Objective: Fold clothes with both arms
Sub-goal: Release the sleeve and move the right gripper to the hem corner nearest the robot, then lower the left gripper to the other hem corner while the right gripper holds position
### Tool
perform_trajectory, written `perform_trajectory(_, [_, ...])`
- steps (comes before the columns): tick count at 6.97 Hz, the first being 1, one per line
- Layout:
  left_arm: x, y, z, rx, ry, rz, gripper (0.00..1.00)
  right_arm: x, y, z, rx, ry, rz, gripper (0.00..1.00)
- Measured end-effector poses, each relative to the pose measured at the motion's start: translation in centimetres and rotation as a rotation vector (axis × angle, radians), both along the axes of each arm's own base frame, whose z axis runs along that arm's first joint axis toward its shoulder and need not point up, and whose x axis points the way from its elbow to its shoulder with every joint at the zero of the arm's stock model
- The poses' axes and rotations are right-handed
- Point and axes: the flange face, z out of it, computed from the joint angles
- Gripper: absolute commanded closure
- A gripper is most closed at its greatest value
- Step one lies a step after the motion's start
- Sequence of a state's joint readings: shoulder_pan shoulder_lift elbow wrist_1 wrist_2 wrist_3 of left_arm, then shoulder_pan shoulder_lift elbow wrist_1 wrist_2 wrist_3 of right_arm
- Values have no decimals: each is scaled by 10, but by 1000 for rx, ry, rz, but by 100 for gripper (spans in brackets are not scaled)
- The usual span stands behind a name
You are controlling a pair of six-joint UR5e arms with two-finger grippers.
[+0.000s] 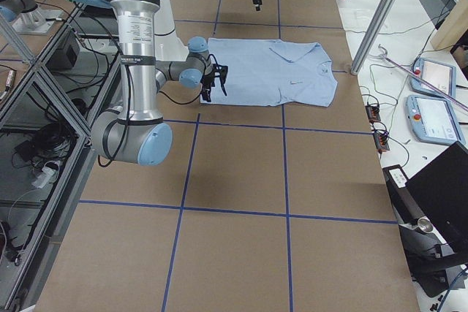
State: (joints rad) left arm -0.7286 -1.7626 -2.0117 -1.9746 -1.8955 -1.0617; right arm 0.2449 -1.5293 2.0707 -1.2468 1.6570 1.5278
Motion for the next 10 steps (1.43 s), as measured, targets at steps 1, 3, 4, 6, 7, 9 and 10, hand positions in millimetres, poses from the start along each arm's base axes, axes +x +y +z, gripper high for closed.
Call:
perform_trajectory(1, [0,0,0,0,0,0,0,-2,0,3,-3,8,-1,1])
perform_trajectory(3, [0,0,0,0,0,1,0,-5,0,8,-9,17,-6,13])
perform_trajectory(4, [1,0,0,1,0,1,0,-6,0,10,-11,20,-7,13])
perform_trajectory(6, [0,0,1,3,-3,4,0,-5,0,13,-14,27,-7,44])
perform_trajectory(7, [0,0,1,4,-4,5,0,-4,0,15,-16,30,-7,53])
perform_trajectory(9, [0,0,0,6,-3,6,0,-4,1,16,-22,31,-13,58])
perform_trajectory(10, [0,0,1,5,-4,6,0,-3,1,15,-22,29,-14,57])
